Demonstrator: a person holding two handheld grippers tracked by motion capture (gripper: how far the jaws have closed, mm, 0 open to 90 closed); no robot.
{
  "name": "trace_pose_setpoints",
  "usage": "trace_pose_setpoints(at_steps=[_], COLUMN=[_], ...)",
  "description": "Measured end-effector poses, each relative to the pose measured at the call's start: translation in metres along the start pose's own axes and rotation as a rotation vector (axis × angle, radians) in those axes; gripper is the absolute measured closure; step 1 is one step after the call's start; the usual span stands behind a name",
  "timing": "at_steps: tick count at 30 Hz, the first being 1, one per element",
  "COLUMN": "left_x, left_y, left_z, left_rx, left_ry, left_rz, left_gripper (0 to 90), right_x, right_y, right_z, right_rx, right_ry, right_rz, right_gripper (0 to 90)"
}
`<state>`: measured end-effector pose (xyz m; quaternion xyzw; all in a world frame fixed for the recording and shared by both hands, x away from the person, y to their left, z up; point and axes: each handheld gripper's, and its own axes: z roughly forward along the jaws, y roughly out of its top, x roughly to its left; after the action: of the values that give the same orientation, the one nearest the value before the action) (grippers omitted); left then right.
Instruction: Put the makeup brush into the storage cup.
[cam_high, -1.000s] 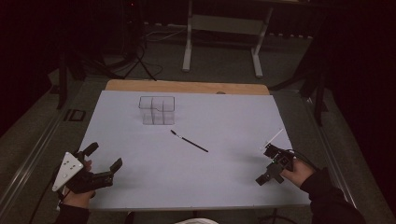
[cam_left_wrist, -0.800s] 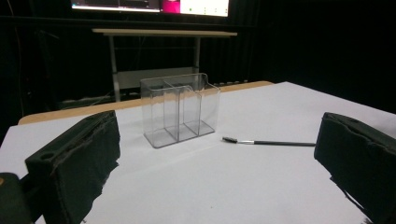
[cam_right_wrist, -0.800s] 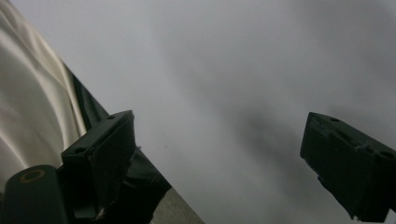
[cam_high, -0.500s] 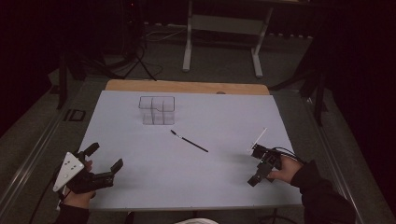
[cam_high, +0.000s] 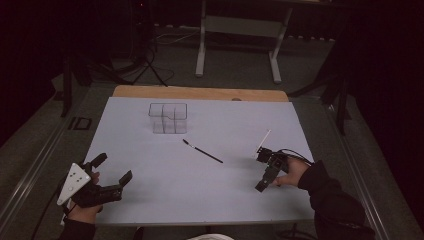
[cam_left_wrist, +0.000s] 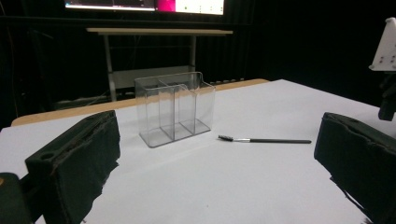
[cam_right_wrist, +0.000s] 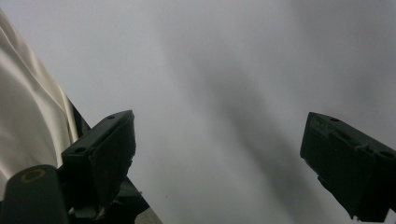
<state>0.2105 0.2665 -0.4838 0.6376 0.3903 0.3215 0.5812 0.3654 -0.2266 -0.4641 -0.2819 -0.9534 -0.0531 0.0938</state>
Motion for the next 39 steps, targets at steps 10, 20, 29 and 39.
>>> trace_pose_setpoints(at_steps=[10, 20, 29, 39], left_x=[0.0, 0.0, 0.0, 0.0], left_y=[0.0, 0.0, 0.0, 0.0], left_z=[0.0, 0.0, 0.0, 0.0], left_rx=[-0.001, -0.002, -0.004, -0.003], left_ry=[-0.003, -0.005, -0.01, -0.013], left_rz=[-0.002, -0.003, -0.005, -0.007], left_gripper=[1.0, 1.0, 1.0, 1.0], right_x=[0.006, 0.012, 0.016, 0.019], right_y=[0.026, 0.055, 0.077, 0.101], right_z=[-0.005, -0.008, -0.008, -0.007], right_rx=[-0.039, -0.03, -0.022, -0.021], right_ry=[-0.016, -0.033, -0.035, -0.041], right_rz=[-0.055, -0.106, -0.138, -0.162], right_gripper=[13.1, 14.1, 14.6, 15.9])
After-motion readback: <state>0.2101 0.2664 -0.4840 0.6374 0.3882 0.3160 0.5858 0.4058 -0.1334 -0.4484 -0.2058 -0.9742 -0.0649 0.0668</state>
